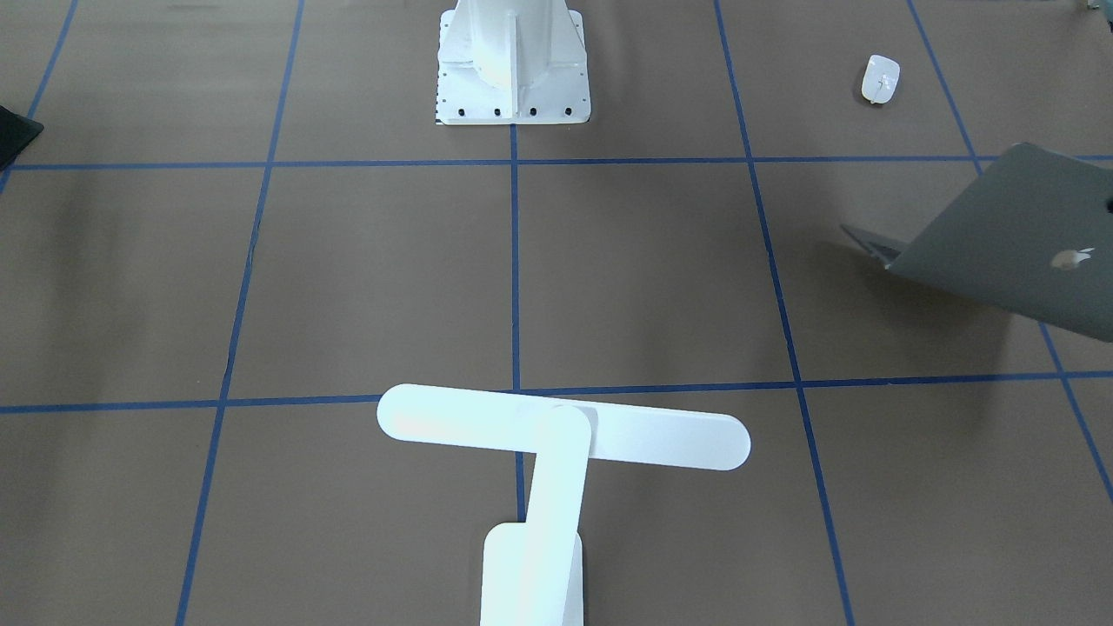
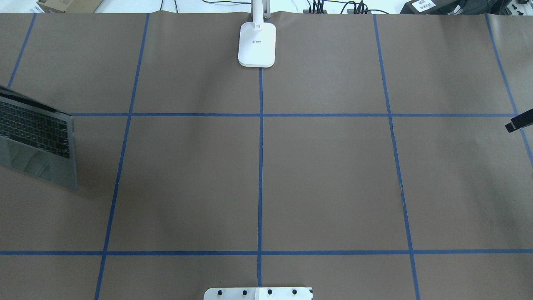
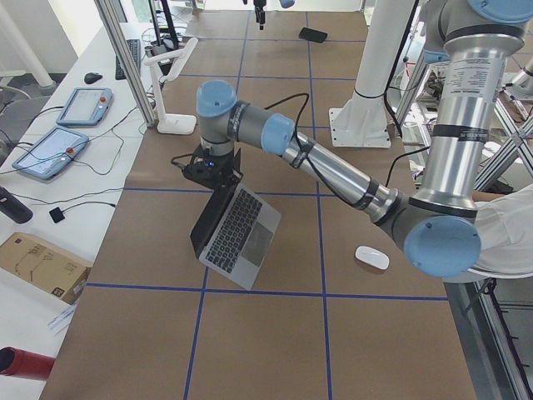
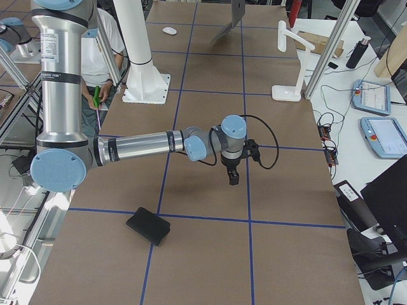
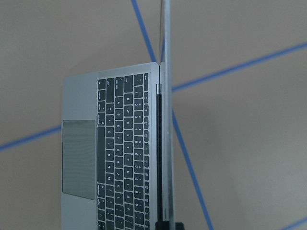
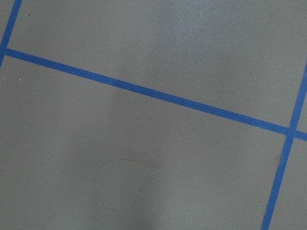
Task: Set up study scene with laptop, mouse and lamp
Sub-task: 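Swing the held laptop with the left gripper toward the white lamp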
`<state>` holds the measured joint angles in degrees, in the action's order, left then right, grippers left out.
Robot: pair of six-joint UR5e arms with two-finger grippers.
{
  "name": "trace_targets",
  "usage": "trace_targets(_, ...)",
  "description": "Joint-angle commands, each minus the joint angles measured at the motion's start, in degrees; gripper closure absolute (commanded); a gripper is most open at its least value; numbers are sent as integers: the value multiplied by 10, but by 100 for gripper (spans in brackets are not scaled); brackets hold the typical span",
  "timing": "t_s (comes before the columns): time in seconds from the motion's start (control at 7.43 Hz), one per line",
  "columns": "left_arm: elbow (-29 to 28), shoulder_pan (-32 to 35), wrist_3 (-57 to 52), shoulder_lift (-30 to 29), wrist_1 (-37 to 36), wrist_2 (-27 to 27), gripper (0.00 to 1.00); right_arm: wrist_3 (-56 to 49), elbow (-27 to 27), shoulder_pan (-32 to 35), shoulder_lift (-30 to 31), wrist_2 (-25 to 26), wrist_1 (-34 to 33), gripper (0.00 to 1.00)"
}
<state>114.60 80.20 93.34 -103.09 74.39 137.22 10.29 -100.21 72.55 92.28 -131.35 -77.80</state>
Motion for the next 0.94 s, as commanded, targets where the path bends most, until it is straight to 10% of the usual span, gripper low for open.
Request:
trace_targets(0.0, 18, -101, 182, -128, -42, -2, 100, 0, 6, 0, -3, 3, -1, 0)
trace_targets(0.81, 6, -349, 527, -305, -43, -129, 100, 0, 17, 0, 5, 3, -1, 0)
